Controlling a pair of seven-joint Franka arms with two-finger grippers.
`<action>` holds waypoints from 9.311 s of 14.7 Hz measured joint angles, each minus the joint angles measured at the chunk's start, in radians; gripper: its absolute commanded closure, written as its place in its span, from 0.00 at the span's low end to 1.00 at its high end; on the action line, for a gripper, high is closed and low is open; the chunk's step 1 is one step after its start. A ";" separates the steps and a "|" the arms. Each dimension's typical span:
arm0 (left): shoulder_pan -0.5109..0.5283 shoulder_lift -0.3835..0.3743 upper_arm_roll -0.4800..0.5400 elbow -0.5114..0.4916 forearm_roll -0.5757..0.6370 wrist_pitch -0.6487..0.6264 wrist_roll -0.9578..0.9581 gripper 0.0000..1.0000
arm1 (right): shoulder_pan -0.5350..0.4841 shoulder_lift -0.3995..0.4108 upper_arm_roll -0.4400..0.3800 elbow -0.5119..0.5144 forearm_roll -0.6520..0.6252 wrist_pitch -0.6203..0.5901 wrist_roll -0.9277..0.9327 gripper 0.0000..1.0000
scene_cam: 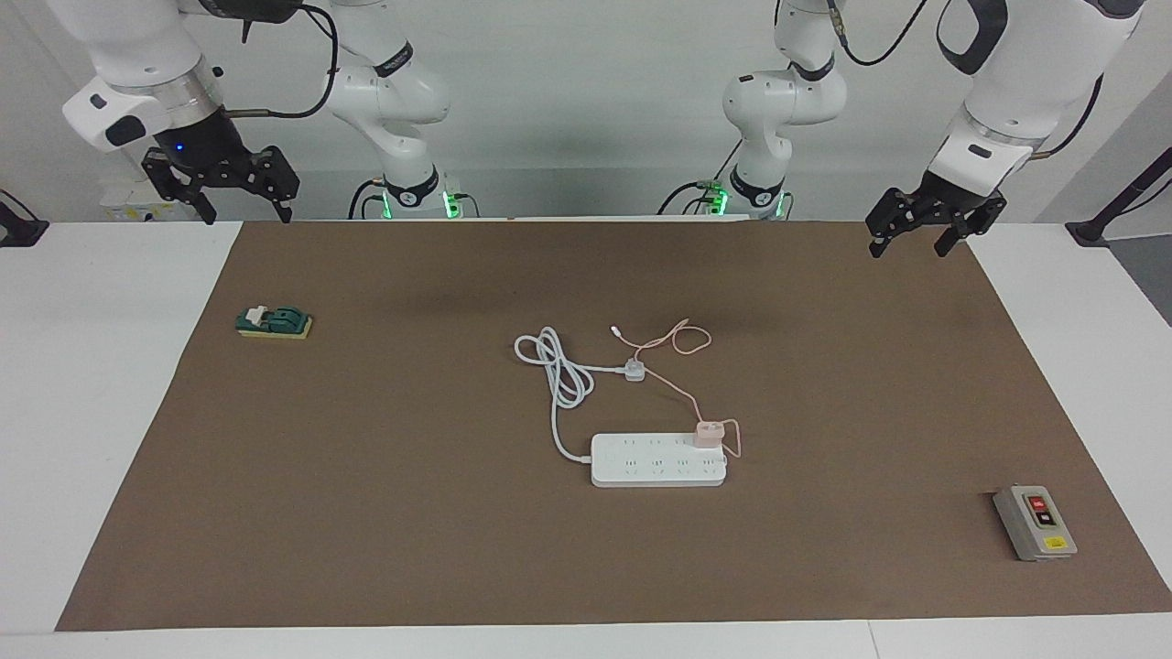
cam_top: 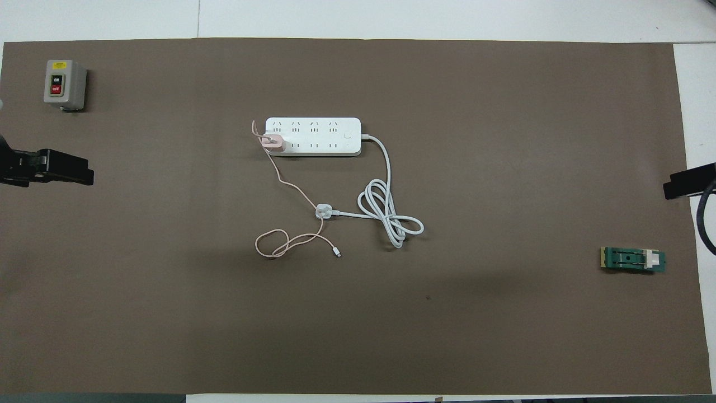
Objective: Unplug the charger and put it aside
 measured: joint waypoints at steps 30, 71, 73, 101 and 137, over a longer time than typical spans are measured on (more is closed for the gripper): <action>-0.310 0.661 0.070 0.466 -0.001 0.171 -1.716 0.00 | 0.334 0.364 0.042 -0.033 0.482 0.401 1.201 0.00; -0.459 0.608 0.129 0.119 0.000 0.526 -1.842 1.00 | 0.417 1.080 0.081 0.624 0.727 0.564 1.593 0.00; -0.459 0.608 0.129 0.119 0.000 0.526 -1.842 1.00 | 0.419 1.089 0.081 0.624 0.727 0.593 1.576 0.00; -0.459 0.607 0.129 0.117 0.000 0.526 -1.843 1.00 | 0.375 1.131 0.103 0.674 0.752 0.479 1.514 0.00; -0.459 0.605 0.129 0.117 -0.001 0.529 -1.847 1.00 | 0.398 1.076 0.094 0.544 0.750 0.630 1.492 0.73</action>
